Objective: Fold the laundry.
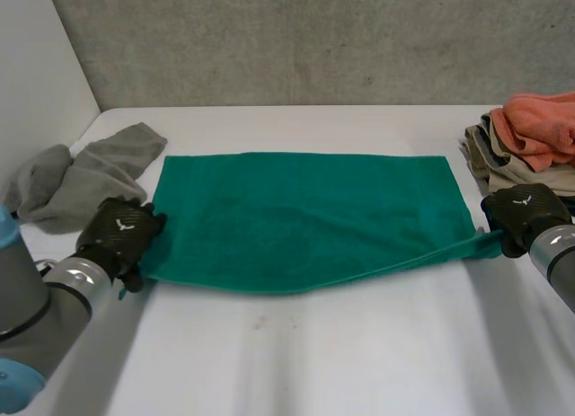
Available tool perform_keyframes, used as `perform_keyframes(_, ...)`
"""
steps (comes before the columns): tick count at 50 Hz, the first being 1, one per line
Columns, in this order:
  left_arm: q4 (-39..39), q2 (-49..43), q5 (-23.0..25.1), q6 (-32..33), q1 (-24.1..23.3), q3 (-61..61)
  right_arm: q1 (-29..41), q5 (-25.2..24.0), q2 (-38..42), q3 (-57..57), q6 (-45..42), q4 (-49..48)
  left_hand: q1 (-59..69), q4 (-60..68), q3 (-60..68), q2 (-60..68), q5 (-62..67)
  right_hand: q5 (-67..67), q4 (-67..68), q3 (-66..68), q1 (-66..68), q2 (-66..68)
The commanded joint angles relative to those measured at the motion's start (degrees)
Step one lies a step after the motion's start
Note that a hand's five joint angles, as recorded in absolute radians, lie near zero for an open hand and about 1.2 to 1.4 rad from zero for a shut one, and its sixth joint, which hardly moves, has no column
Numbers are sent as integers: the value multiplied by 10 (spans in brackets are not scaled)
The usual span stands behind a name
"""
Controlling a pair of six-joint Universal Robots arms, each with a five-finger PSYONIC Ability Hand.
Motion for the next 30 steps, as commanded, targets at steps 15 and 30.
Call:
perform_keyframes(15,-4,-47,15,-18,47,12,1,0,-5,12,-16,13,584,595,593,593,597,104,110,113,148,121)
perform_keyframes(30,-330,233,10,90,29,-99,-80,0,-170,74,-367,338,584,595,593,593,597,104,110,113,148,121)
